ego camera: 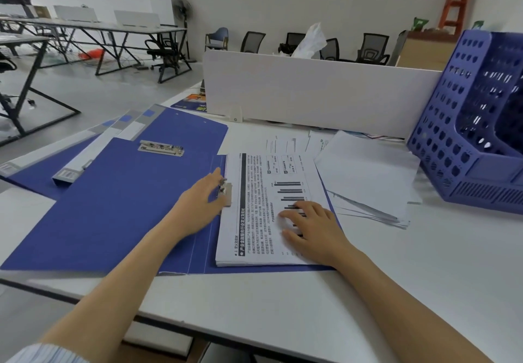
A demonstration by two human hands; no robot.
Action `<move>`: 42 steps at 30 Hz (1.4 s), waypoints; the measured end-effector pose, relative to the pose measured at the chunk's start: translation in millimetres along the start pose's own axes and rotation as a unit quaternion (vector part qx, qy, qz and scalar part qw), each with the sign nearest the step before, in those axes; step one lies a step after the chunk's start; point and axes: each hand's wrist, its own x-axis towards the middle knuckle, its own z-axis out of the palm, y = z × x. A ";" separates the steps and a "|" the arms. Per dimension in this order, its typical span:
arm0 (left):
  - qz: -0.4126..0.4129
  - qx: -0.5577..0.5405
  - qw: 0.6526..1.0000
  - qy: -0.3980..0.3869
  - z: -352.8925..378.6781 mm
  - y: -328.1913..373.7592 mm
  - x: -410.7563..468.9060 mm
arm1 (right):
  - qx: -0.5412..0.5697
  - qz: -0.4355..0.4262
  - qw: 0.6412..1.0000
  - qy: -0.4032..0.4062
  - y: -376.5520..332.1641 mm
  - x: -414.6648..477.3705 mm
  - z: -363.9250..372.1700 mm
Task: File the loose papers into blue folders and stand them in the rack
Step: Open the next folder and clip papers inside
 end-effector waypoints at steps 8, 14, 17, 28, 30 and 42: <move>0.044 0.216 0.975 -0.005 2.4 -17.5 -20.2 | 0.001 0.000 1.000 0.002 -2.0 -2.9 -1.8; 0.020 0.261 0.963 -0.055 8.0 -33.7 -21.1 | -0.002 0.000 1.000 -0.011 -3.9 -2.9 -3.7; 0.016 0.292 0.954 -0.067 6.3 -31.8 -19.1 | 0.003 0.002 1.000 -0.016 -3.6 -4.1 -4.3; 0.044 0.281 0.959 0.012 16.3 -29.1 -25.3 | 0.002 0.013 1.000 -0.017 -4.8 -5.6 -3.4; 0.046 0.295 0.954 -0.011 13.0 -28.4 -25.8 | -0.001 0.013 1.000 -0.017 -4.3 -6.6 -3.2; 0.031 0.270 0.962 0.025 17.4 -33.3 -27.3 | 0.009 0.013 1.000 -0.013 -6.7 -8.2 -8.1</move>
